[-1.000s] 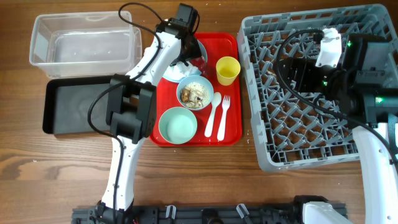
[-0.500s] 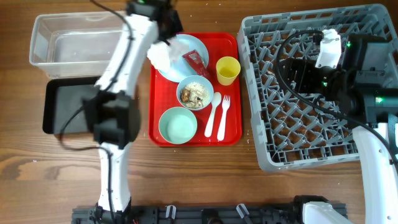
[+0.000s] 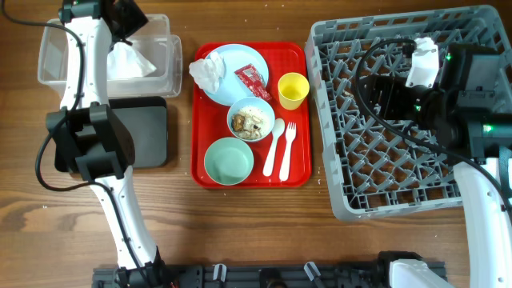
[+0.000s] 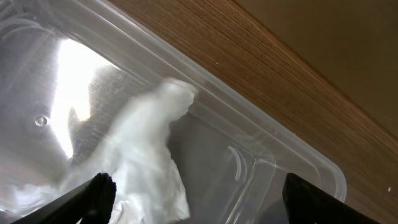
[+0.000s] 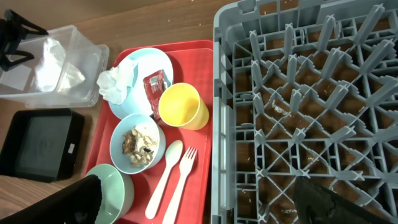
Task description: Sort waste into correct bins and load items into the dishwasher rack
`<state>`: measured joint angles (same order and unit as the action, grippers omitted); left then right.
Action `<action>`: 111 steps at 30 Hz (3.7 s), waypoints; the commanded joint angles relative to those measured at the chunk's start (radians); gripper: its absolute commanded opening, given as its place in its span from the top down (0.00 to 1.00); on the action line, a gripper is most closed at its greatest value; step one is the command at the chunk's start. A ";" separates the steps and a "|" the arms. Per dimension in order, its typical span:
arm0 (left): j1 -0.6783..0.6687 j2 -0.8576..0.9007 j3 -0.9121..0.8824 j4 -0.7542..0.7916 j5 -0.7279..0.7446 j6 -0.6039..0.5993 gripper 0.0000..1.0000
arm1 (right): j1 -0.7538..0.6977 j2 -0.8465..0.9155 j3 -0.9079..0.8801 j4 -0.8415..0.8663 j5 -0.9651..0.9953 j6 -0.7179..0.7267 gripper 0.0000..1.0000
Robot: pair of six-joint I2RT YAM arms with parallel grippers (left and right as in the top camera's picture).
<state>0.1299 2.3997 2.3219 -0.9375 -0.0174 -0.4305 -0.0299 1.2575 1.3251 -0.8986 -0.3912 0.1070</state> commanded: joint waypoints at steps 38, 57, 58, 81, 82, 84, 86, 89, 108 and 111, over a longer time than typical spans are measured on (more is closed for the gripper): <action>-0.176 -0.132 0.080 -0.198 0.004 0.188 0.96 | 0.000 0.007 0.023 0.000 0.010 0.006 0.00; -0.459 -0.010 0.077 -0.342 0.290 0.219 0.00 | 0.000 0.007 0.023 0.019 0.010 0.008 0.00; -0.487 0.006 0.077 -0.343 0.290 0.198 0.00 | 0.000 0.007 0.023 0.018 0.010 0.008 0.00; -0.528 0.053 0.080 -0.254 0.314 0.071 0.19 | 0.000 0.007 0.023 -0.008 0.010 0.001 0.00; -0.530 0.055 0.079 -0.257 0.346 0.109 0.23 | 0.000 0.007 0.023 -0.007 0.010 0.002 0.00; -0.546 0.066 0.079 -0.259 0.361 0.140 0.29 | 0.000 0.007 0.023 -0.008 0.010 0.002 0.00; -0.569 0.076 0.079 -0.259 0.361 0.140 0.37 | 0.000 0.007 0.023 -0.008 0.010 0.002 0.00; -0.603 0.093 0.079 -0.261 0.362 0.161 0.40 | 0.000 0.007 0.023 -0.009 0.010 0.001 0.00; -0.667 0.135 0.064 -0.281 0.269 0.364 0.72 | 0.000 0.007 0.023 -0.011 0.010 0.005 0.00; -0.678 0.147 0.064 -0.282 0.251 0.362 0.96 | 0.000 0.007 0.023 -0.012 0.010 0.005 0.00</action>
<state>-0.5423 2.5137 2.3951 -1.2224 0.2680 -0.0811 -0.0299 1.2575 1.3251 -0.9127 -0.3908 0.1074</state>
